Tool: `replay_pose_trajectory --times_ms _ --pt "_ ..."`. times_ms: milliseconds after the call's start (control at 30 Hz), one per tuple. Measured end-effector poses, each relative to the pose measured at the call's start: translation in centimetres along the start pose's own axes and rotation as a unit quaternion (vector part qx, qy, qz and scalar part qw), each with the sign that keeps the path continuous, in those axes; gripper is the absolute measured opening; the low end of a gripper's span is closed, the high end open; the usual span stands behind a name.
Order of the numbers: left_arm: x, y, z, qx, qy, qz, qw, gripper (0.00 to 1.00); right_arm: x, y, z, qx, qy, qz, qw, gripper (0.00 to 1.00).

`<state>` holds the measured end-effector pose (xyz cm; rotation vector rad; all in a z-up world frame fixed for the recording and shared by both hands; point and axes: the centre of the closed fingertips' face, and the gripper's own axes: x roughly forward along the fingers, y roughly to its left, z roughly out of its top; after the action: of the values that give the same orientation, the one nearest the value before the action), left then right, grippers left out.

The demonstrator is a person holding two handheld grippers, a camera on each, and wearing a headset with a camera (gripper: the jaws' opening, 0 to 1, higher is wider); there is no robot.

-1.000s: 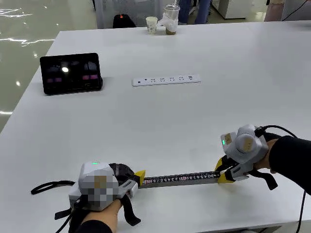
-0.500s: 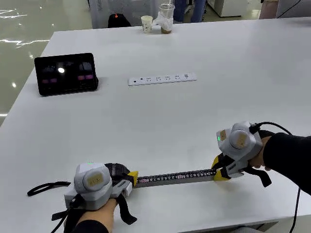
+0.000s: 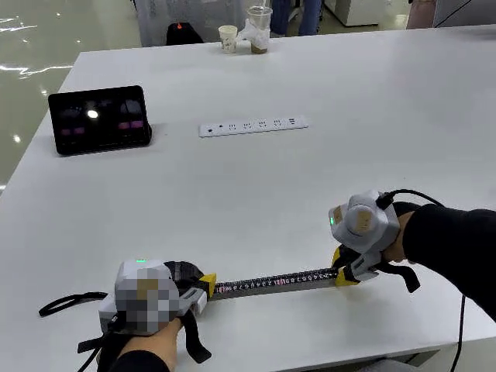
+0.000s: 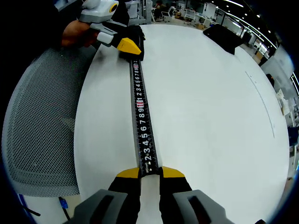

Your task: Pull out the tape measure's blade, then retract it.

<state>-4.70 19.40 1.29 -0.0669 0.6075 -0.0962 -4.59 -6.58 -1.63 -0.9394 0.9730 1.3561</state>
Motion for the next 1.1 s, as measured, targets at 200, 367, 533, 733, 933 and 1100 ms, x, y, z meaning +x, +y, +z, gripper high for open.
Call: replay_pose_trajectory --times_ms 200,367,533,733,933,1100 --pt "0.0 0.0 0.0 0.002 0.001 0.000 1.0000 0.65 0.1 0.1 0.1 -0.014 0.024 -0.002 0.9996 0.12" --pt "0.0 0.0 0.0 0.003 0.001 -0.001 1.0000 0.65 0.1 0.0 0.2 -0.023 0.033 0.003 0.9992 0.11" --pt "-0.1 0.0 -0.1 0.004 0.002 -0.001 1.0000 0.65 0.1 0.0 0.3 -0.007 0.032 -0.001 0.9994 0.11" --pt "-0.1 0.0 -0.1 0.006 0.002 -0.001 1.0000 0.65 0.2 0.2 0.6 -0.021 0.022 -0.003 0.9995 0.11" --pt "-0.1 0.0 -0.1 0.006 0.003 -0.002 1.0000 0.65 0.3 0.1 0.9 -0.002 0.004 -0.004 1.0000 0.11" --pt "-0.1 0.0 -0.1 0.006 0.003 -0.002 1.0000 0.65 0.4 0.1 1.2 -0.002 0.008 -0.004 1.0000 0.11"
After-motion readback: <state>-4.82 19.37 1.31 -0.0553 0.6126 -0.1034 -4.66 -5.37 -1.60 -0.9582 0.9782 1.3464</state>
